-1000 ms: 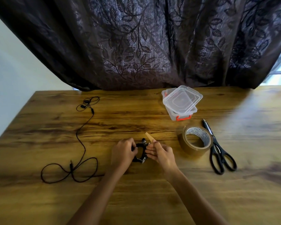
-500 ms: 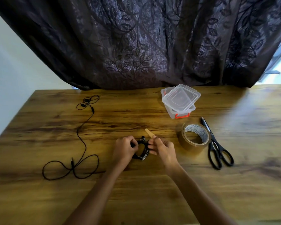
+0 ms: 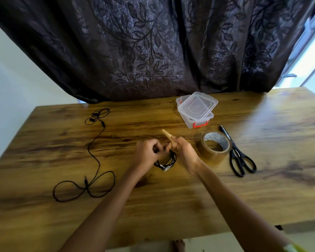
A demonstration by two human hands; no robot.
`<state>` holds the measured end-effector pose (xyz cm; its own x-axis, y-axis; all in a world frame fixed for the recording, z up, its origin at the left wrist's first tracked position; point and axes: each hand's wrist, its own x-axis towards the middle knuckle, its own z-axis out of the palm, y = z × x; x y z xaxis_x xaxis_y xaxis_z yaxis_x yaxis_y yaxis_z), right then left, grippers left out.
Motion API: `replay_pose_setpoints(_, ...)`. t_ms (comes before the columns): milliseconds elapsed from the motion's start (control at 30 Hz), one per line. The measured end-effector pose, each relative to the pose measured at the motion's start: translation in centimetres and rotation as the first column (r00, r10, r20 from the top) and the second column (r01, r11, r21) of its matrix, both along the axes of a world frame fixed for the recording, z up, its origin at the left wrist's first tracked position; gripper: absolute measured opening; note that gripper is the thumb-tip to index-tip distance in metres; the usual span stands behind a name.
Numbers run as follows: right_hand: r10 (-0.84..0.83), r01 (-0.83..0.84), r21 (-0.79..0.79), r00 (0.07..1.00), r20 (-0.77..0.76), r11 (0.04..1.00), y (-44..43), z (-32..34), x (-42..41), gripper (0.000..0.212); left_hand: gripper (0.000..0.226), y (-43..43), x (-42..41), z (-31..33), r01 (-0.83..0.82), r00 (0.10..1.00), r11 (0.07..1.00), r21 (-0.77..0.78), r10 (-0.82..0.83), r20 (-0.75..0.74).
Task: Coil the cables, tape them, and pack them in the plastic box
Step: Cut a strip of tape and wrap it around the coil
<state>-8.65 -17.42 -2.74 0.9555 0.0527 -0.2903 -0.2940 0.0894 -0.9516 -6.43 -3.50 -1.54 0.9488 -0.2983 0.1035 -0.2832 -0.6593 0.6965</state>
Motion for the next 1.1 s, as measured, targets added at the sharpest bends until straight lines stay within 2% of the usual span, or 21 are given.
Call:
replay_pose_setpoints(167,0.03,-0.03,0.065,1.0,-0.001,0.997,0.0,1.9,-0.4,0.057,0.015,0.7,0.1,2.1,0.044,0.999,0.997,-0.061,-0.043,0.024)
replay_pose_setpoints(300,0.011,-0.011,0.005,0.998,0.054,1.0,0.2,3.4,-0.8,0.066,0.027,1.2,-0.1,3.4,0.086,0.996,0.988,-0.129,-0.081,0.043)
replay_pose_setpoints(400,-0.044,0.045,-0.005,0.991,0.125,0.999,0.6,4.9,-1.2,0.066,0.028,1.3,-0.3,4.6,0.128,0.99,0.986,-0.107,-0.122,0.067)
replay_pose_setpoints(533,-0.066,0.055,0.069,0.985,0.158,0.996,0.9,6.5,-1.7,0.068,0.022,1.6,-0.5,6.4,0.194,0.98,0.98,-0.044,-0.191,0.053)
replay_pose_setpoints(767,-0.133,0.11,0.106,0.961,0.242,0.988,1.4,8.4,-4.0,0.063,0.017,1.9,-1.8,8.0,0.162,0.973,0.949,-0.27,-0.2,-0.118)
replay_pose_setpoints(900,-0.163,0.138,0.109,0.949,0.271,0.984,1.6,8.8,-5.2,0.061,0.017,2.0,-3.0,8.6,0.086,0.915,0.858,-0.506,-0.269,-0.3)
replay_pose_setpoints(1000,-0.185,0.172,0.07,0.938,0.293,0.983,1.7,8.9,-5.5,0.056,0.018,2.0,-3.6,8.8,0.027,0.919,0.834,-0.55,-0.237,-0.315)
replay_pose_setpoints(1100,-0.274,0.284,0.026,0.891,0.362,0.959,1.9,9.4,-6.0,0.041,0.016,2.0,-3.8,9.5,-0.025,0.944,0.823,-0.568,-0.168,-0.285)
